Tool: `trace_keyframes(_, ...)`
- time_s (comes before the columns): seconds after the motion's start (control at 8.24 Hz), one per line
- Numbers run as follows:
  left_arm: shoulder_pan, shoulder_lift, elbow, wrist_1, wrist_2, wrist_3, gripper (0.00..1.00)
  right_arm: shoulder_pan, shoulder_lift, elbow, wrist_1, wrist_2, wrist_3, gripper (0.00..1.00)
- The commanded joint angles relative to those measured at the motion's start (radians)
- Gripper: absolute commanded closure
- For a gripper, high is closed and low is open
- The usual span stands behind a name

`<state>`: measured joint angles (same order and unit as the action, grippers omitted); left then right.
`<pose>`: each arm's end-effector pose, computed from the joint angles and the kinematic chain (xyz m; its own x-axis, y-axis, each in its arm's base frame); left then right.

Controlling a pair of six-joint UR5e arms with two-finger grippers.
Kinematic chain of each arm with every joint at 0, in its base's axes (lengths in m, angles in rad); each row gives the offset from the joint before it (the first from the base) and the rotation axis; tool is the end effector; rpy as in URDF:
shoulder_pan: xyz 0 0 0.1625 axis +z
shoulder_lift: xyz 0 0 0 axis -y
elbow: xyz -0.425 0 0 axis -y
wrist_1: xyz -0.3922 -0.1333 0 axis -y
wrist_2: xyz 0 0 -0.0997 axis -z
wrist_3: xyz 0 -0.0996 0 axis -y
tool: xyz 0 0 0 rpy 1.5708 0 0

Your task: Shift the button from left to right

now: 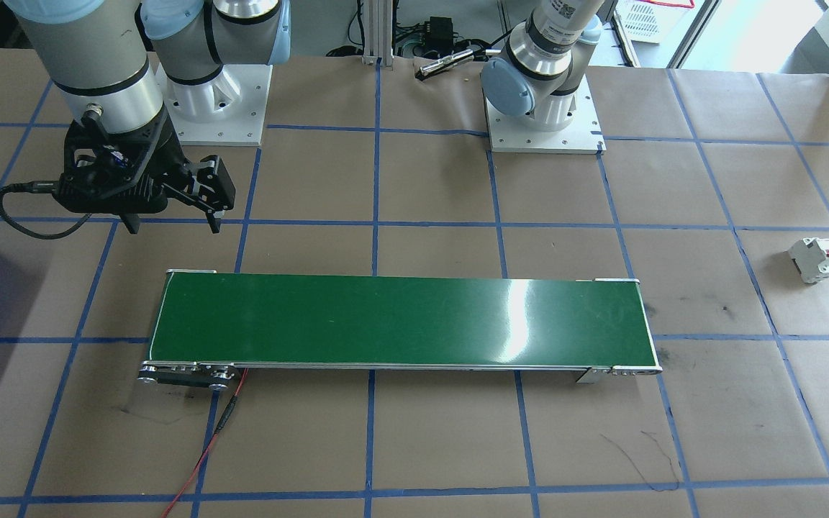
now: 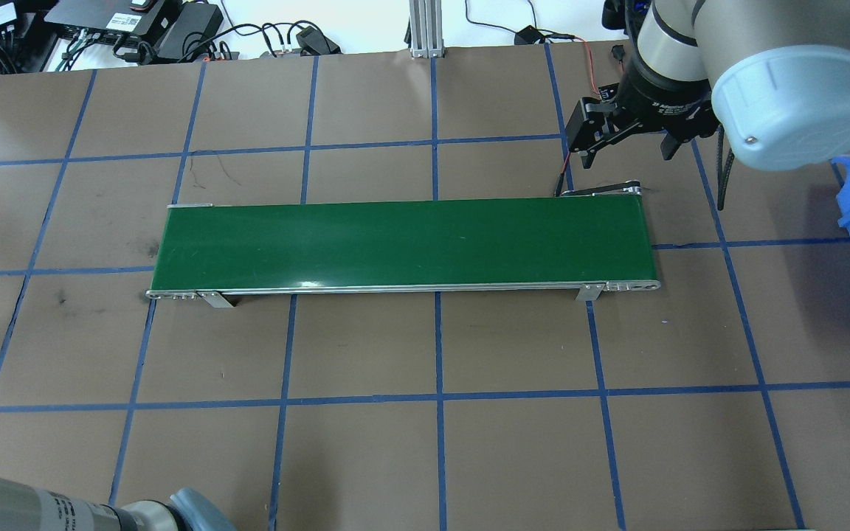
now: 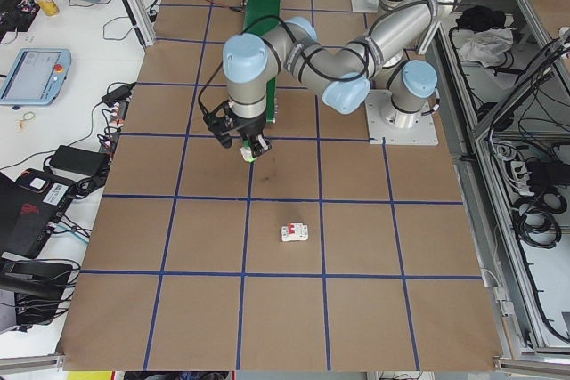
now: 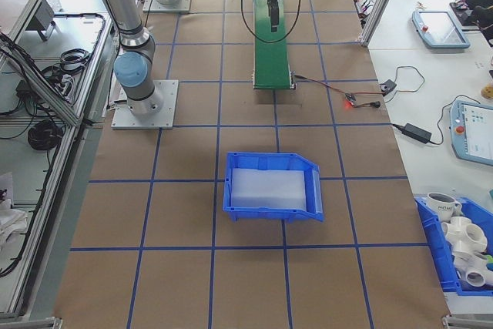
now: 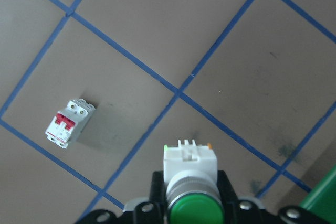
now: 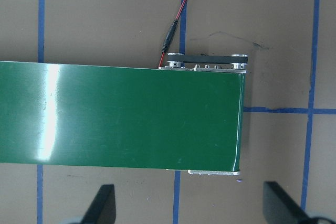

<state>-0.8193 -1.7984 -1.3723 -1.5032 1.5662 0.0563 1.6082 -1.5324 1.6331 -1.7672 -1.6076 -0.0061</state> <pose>0.3060 -0.5234 0.4694 -0.7680 -0.6404 0.0024 -0.6400 0.7674 -0.0387 0.1488 -0.5101 0.4582 -0.9985 -0.0399 0.0372 -0.0433 0.9945 -0.0953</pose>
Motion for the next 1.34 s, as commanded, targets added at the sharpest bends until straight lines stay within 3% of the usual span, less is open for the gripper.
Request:
trace_keyframes(0.0,-0.225,0.108,-0.12,-0.048,-0.011,-0.538,0.87,-0.001,0.0,0.001,0.0,0.0,0.0,0.0)
trace_keyframes(0.24,-0.377,0.126,-0.18,-0.04,-0.012,-0.837,0.87,-0.001,0.0,0.001,0.0,0.002,0.0,0.0)
trace_keyframes(0.61,-0.481,0.108,-0.215,-0.031,-0.012,-1.214,0.87,0.001,0.0,0.001,0.0,0.002,0.0,0.0)
trace_keyframes(0.73,-0.486,0.108,-0.262,-0.016,-0.011,-1.222,0.87,-0.001,0.0,0.001,0.0,0.002,0.0,0.0)
trace_keyframes(1.09,-0.495,0.108,-0.451,0.281,-0.014,-1.242,0.87,0.001,0.0,0.001,0.0,0.002,0.0,0.0)
trace_keyframes(1.21,-0.495,0.099,-0.461,0.29,-0.014,-1.225,0.86,-0.001,0.0,0.001,0.0,0.002,0.0,0.0)
